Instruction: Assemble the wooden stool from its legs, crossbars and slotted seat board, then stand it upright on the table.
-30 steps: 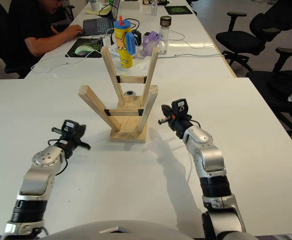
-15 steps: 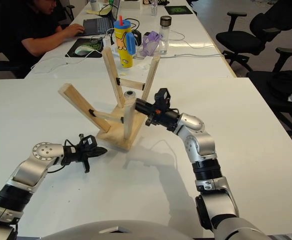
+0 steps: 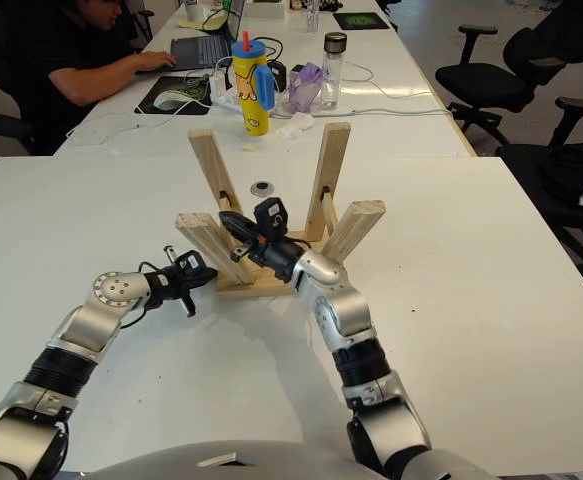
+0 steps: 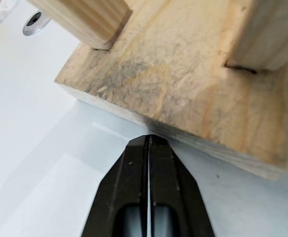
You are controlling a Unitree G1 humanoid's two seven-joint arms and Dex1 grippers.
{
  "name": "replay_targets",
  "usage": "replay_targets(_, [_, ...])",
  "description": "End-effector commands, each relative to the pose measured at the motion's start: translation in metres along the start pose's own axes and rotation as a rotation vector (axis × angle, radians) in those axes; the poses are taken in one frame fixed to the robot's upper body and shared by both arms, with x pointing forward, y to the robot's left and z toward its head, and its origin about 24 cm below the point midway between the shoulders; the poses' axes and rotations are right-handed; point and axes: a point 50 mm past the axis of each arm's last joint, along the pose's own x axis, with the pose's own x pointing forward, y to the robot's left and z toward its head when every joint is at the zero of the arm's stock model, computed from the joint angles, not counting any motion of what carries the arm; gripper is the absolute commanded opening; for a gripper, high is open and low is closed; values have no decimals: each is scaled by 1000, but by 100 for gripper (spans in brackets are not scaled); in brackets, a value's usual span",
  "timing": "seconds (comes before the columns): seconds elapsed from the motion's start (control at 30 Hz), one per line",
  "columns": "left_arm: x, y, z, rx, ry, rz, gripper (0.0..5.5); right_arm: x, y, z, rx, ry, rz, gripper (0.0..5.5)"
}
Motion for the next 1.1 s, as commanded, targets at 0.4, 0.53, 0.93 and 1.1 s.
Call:
replay_targets(0.4, [-45, -37, -39, -70, 192, 151, 2, -155, -32, -30, -61, 398, -444, 0])
replay_targets(0.53, [-40, -49, -34, -96, 181, 109, 2, -170, -60, -27, -192, 394, -647, 0])
replay_targets(0.93, [-9, -66, -27, -60, 153, 6, 2, -126, -71, -50, -205, 406, -549, 0])
replay_targets(1.1, [-2, -78, -2, -208, 7, -119, 2, -115, -50, -55, -137, 399, -377, 0])
